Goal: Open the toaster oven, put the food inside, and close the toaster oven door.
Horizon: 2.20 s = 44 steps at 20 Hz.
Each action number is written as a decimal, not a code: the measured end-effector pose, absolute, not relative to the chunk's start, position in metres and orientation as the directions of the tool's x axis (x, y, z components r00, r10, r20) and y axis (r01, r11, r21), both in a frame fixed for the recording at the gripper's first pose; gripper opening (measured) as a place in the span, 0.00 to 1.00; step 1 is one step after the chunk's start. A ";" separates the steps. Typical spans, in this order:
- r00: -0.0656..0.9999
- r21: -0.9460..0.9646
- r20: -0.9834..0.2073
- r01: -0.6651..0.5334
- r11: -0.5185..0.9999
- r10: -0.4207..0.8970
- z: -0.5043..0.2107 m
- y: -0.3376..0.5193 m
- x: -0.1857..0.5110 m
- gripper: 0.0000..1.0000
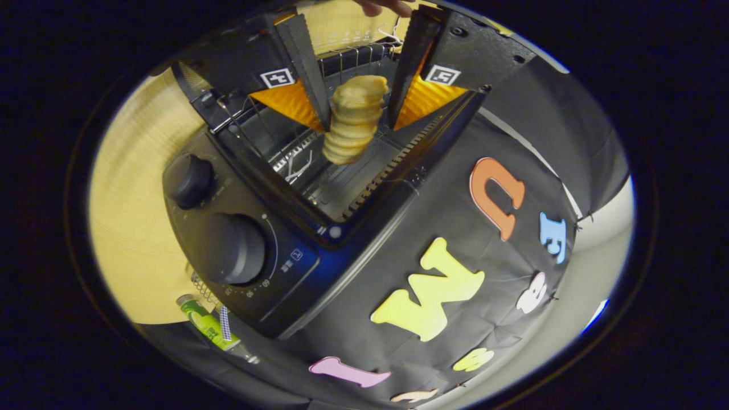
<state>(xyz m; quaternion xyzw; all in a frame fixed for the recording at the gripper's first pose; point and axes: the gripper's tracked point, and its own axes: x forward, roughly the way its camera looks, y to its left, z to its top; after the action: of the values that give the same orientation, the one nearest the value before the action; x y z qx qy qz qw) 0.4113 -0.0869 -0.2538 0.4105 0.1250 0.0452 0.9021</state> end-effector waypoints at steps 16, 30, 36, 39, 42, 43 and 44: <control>0.952 0.648 -0.243 0.017 0.762 0.185 -0.253 -0.063 0.341 1.00; 0.893 0.219 -0.448 0.052 0.974 0.053 -0.284 -0.037 0.256 1.00; 0.842 0.118 -0.539 0.079 0.990 -0.003 -0.316 -0.024 0.223 1.00; 0.799 0.105 -0.601 0.094 0.990 -0.013 -0.334 -0.019 0.209 1.00; 0.759 0.077 -0.650 0.112 0.991 -0.036 -0.353 -0.021 0.213 1.00; 0.751 0.070 -0.659 0.109 0.992 -0.036 -0.358 -0.021 0.216 1.00; 0.748 0.061 -0.663 0.110 0.992 -0.042 -0.361 -0.022 0.219 1.00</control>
<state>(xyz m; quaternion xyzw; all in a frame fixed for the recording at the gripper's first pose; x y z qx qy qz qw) 0.2194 -0.0223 -0.3606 0.0481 0.3528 -0.0408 0.9336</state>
